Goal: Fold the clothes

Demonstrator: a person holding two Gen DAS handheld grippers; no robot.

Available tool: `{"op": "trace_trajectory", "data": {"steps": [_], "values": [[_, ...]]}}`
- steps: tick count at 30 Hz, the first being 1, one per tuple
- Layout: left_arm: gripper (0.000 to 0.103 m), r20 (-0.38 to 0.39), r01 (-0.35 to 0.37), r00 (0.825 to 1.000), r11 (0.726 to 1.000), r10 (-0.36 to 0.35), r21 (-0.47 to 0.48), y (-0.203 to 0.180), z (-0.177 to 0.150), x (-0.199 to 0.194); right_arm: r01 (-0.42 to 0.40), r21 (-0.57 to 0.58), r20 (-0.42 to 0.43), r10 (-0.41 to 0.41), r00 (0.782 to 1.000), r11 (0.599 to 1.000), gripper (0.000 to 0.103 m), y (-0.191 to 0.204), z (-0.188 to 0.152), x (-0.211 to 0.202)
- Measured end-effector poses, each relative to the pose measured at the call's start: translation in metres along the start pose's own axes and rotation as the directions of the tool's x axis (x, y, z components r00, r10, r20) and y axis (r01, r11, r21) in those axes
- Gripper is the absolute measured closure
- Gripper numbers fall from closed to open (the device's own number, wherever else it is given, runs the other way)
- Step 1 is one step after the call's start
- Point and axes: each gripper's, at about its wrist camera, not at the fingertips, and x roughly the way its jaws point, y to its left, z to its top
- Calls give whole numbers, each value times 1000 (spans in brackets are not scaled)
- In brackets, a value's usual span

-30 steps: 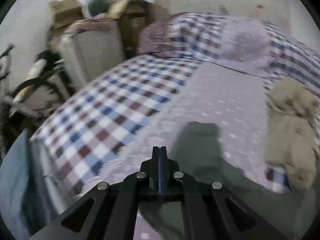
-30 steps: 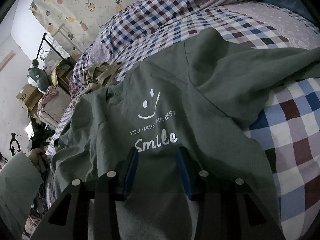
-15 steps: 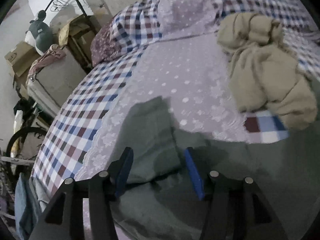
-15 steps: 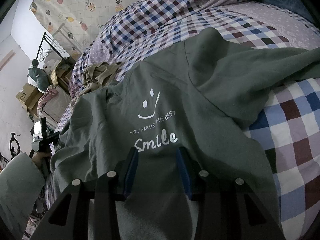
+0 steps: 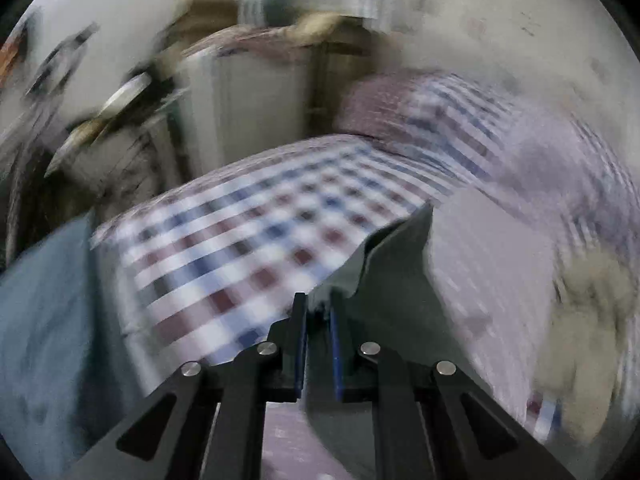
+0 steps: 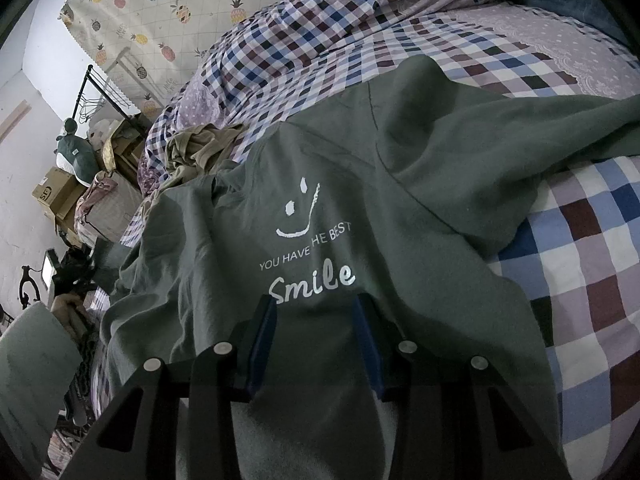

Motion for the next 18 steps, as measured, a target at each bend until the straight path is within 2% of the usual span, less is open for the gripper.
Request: {"op": "trace_trajectory", "data": {"steps": [2, 5, 6, 8, 9, 10, 11, 16, 18], "values": [[93, -46, -51, 998, 990, 45, -129, 22, 1, 9, -1, 0, 0, 1, 1000, 1000, 60, 0, 0, 0], [89, -114, -86, 992, 971, 62, -224, 38, 0, 22, -2, 0, -1, 2, 1000, 1000, 60, -1, 0, 1], [85, -115, -77, 992, 971, 52, -226, 37, 0, 22, -2, 0, -1, 2, 1000, 1000, 60, -1, 1, 1], [66, -97, -44, 995, 973, 23, -228, 35, 0, 16, -4, 1, -1, 4, 1000, 1000, 60, -2, 1, 1], [45, -78, -21, 997, 974, 4, -227, 34, 0, 10, -4, 1, -1, 4, 1000, 1000, 60, -2, 1, 1], [31, -60, 2, 998, 974, -16, -227, 33, 0, 3, -4, 2, -2, 4, 1000, 1000, 60, -2, 1, 1], [25, -42, 25, 999, 974, -35, -225, 32, -1, -3, -5, 2, -2, 5, 1000, 1000, 60, -2, 1, 2], [19, 49, 140, 990, 967, -132, -213, 26, -1, -36, -6, 6, -8, 6, 1000, 1000, 60, -1, 2, 1], [19, 41, 211, 977, 958, -207, -192, 16, -4, -50, -7, 8, -11, 7, 1000, 1000, 60, 0, 3, -1]]}}
